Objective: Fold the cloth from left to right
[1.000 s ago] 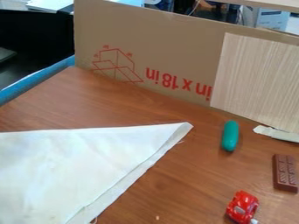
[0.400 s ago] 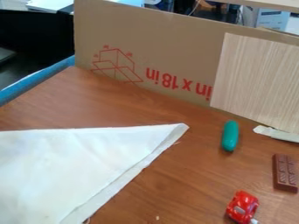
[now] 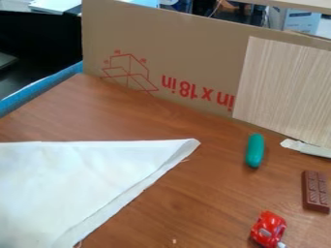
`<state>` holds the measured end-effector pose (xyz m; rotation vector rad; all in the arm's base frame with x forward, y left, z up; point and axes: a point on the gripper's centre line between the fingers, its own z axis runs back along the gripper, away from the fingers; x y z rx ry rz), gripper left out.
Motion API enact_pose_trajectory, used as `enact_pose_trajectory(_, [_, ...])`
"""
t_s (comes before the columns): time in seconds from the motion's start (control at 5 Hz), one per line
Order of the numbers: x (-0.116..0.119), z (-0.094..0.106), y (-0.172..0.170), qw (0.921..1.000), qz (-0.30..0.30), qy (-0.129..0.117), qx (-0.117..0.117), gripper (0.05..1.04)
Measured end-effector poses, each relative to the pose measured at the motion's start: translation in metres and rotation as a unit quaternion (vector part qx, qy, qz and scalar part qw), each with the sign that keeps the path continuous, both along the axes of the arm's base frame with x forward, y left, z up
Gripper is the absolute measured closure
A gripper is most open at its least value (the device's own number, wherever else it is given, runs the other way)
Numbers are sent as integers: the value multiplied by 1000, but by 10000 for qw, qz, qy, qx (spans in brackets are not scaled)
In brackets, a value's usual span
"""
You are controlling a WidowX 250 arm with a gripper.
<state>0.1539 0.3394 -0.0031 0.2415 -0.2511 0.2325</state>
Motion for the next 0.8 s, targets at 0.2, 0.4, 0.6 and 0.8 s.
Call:
enact_pose_trajectory(0.2, [3, -16, 2, 9999, 85, 49, -124, 838])
enact_pose_trajectory(0.4, [4, -15, 2, 9997, 105, 75, -188, 992])
enact_pose_trajectory(0.6, [5, -1, -9, 9982, 33, 75, -592, 1028])
enact_pose_trajectory(0.8, [9, 17, -42, 9913, -166, 48, -1308, 1032])
